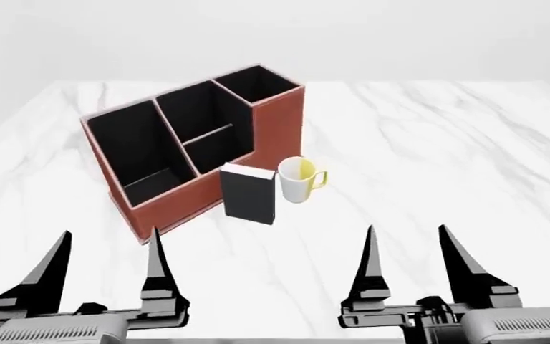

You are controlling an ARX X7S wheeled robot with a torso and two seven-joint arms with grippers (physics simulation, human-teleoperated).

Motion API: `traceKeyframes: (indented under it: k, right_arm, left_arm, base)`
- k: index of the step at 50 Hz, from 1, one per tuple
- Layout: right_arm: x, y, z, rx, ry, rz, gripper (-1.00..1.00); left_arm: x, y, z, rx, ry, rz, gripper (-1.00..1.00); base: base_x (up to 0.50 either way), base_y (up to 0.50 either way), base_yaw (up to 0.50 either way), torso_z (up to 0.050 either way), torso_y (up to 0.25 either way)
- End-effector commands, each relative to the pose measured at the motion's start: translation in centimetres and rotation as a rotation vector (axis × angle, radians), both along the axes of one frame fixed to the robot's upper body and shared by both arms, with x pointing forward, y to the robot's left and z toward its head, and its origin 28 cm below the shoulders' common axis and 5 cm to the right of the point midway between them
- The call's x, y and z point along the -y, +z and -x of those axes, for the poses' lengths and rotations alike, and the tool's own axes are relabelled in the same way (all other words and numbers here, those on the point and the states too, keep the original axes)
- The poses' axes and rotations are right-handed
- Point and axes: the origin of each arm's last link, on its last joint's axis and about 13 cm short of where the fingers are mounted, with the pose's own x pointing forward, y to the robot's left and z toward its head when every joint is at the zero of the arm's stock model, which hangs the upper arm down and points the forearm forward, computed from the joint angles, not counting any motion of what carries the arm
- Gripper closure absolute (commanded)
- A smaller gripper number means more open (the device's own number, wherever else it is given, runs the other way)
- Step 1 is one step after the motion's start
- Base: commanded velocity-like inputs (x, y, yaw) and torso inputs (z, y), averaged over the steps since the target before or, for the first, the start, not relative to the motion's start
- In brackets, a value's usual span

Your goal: Pick up the book and place it in the right compartment of the caddy.

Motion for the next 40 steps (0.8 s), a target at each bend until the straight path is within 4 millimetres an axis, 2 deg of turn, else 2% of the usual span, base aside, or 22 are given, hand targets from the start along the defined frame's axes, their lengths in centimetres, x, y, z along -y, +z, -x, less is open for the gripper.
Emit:
traceKeyframes:
  k: [1, 40]
  right_arm:
    - [-0.01, 0.19, 0.17, 0.007, 0.001, 0.0, -1.0]
    - [-0.08, 0.15, 0.2, 0.008, 0.008, 0.002, -1.0]
  left_arm:
    - [0.0, 0.25, 0.23, 0.008, 0.0, 0.003, -1.0]
    - [0.07, 0.41, 0.4, 0.013, -0.006, 0.008, -1.0]
  base:
    - [0.5, 0.0, 0.0, 0.0, 0.0]
    - [0.5, 0.0, 0.0, 0.0, 0.001]
